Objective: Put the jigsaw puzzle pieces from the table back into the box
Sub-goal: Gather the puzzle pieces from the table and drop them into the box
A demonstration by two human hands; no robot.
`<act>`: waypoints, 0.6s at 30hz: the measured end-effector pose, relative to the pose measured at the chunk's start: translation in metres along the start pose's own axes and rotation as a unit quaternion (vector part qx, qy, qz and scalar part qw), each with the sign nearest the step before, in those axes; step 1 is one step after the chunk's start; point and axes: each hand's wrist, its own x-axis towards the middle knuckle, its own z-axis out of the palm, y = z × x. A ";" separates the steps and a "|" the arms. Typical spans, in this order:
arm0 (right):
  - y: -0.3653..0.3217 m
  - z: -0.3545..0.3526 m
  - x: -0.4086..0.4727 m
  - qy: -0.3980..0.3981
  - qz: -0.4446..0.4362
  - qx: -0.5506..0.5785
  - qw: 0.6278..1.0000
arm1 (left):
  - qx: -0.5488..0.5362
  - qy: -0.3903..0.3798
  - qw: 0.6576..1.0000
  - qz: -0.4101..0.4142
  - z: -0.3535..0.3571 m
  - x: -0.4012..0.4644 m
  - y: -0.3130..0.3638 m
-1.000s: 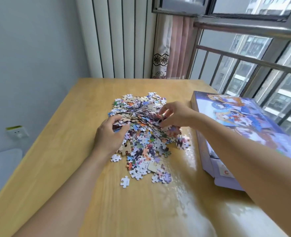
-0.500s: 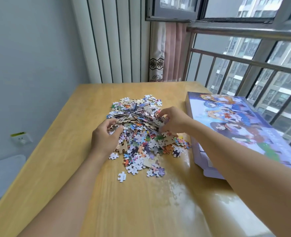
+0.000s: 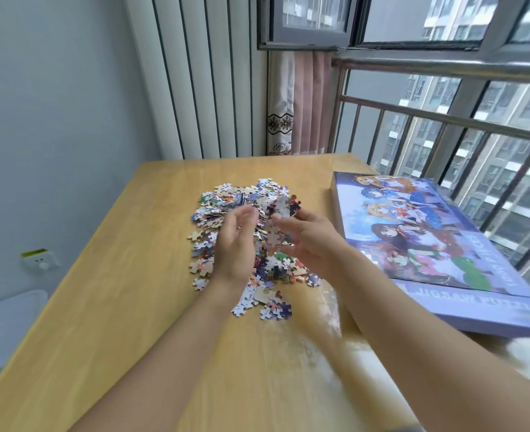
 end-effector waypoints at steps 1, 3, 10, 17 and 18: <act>0.006 0.002 -0.001 -0.005 -0.011 0.014 1.000 | -0.030 -0.002 0.999 -0.026 0.007 -0.002 -0.003; 0.019 0.004 -0.005 -0.011 -0.044 0.010 0.999 | -0.051 0.006 0.997 -0.052 0.015 -0.006 -0.011; 0.053 -0.003 -0.002 0.033 -0.151 -0.209 0.966 | -0.013 0.001 1.000 -0.004 0.014 -0.014 -0.023; 0.062 -0.008 -0.005 0.048 -0.227 -0.403 0.885 | -0.027 -0.026 0.999 -0.009 0.014 -0.017 -0.024; 0.064 -0.008 -0.005 0.048 -0.232 -0.413 0.879 | -0.029 -0.027 0.999 -0.012 0.014 -0.017 -0.024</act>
